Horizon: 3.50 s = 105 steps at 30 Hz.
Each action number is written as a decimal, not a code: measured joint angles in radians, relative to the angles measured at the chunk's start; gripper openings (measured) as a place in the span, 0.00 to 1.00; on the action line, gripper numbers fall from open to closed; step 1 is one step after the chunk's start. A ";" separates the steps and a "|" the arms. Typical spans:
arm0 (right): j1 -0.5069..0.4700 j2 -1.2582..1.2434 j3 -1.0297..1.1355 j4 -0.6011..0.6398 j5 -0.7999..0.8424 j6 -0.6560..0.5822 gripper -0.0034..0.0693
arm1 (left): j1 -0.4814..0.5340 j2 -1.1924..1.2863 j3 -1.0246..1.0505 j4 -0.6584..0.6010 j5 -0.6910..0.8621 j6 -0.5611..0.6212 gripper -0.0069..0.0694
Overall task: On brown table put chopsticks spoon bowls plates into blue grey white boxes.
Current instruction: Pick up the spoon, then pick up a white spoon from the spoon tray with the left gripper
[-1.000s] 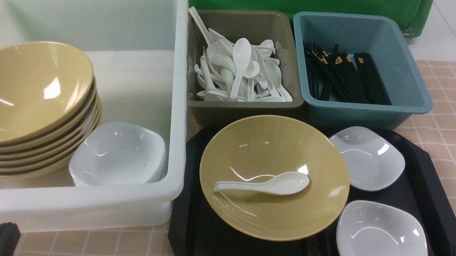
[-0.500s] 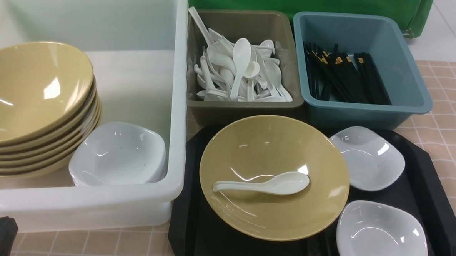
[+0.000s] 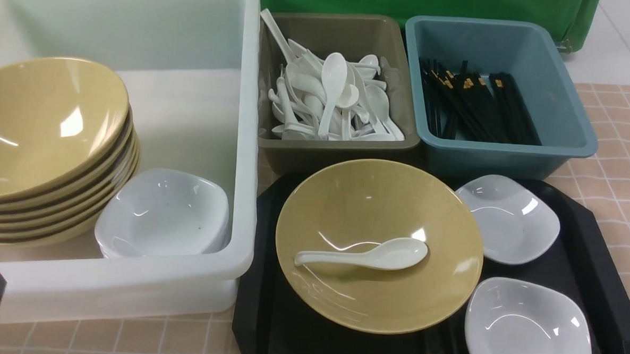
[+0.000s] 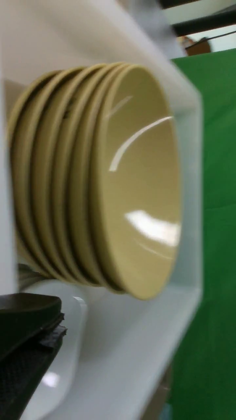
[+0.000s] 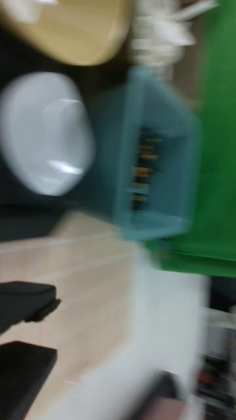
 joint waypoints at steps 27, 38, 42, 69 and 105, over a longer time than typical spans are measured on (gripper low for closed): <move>0.000 0.212 -0.437 0.030 -0.107 0.158 0.10 | 0.000 0.369 -0.599 -0.089 -0.184 -0.118 0.10; 0.000 0.555 -0.478 0.093 0.640 -0.002 0.10 | -0.354 0.953 -0.982 -0.051 0.544 -0.029 0.10; 0.006 0.606 -0.478 0.239 0.785 -0.226 0.10 | -0.497 1.137 -1.103 -0.100 0.718 0.085 0.10; 0.202 0.608 -0.372 0.349 0.531 -0.392 0.10 | -0.700 1.975 -1.507 -0.034 0.978 0.512 0.56; 0.202 0.608 -0.371 0.352 0.505 -0.392 0.11 | -0.414 1.996 -1.824 -0.041 0.779 0.226 0.62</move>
